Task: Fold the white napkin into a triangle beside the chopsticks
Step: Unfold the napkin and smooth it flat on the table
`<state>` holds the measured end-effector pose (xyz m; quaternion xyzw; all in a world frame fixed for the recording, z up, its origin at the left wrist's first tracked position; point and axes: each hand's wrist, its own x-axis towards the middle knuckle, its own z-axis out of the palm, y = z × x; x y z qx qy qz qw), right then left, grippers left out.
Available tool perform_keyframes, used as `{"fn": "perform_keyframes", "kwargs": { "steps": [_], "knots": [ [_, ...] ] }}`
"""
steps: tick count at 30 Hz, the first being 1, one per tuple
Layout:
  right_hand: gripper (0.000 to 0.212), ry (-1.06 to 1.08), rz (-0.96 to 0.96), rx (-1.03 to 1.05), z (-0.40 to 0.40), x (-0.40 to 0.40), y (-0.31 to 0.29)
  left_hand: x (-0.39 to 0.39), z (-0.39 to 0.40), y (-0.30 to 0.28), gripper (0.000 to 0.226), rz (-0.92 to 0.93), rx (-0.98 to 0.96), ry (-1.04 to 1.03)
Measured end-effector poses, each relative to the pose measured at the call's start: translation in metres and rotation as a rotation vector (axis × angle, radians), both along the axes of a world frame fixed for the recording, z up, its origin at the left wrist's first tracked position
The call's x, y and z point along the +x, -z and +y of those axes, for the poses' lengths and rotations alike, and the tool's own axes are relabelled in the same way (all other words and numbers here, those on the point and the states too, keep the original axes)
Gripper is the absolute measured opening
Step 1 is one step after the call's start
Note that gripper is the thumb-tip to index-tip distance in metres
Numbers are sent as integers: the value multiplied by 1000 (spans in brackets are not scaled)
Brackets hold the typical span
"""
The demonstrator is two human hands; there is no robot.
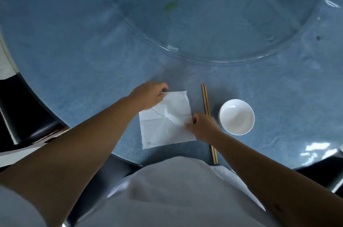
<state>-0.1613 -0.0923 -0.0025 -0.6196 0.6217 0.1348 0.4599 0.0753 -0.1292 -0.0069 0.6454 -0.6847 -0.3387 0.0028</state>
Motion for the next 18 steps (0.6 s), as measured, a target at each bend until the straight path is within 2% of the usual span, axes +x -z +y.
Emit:
{"fn": "perform_keyframes", "kwargs": {
  "steps": [3,5,8,12,15,18],
  "knots": [
    [37,-222,187,-338,-2,3,-6,-3,5,5,52,-45,-95,-94],
    [51,-347,157,-573,-3,10,-8,-7,20,3,61,-103,-234,-130],
    [53,-474,28,-773,-3,27,-3,-21,60,6,67,-102,-311,-156],
    [59,-687,-62,-681,0,37,22,-35,105,23,73,-184,-293,-39],
    [66,-781,17,-640,-4,29,35,-27,119,36,79,-283,-253,86],
    [73,-732,104,-612,-10,23,38,-19,120,40,87,-353,-213,116]
  ]
}}
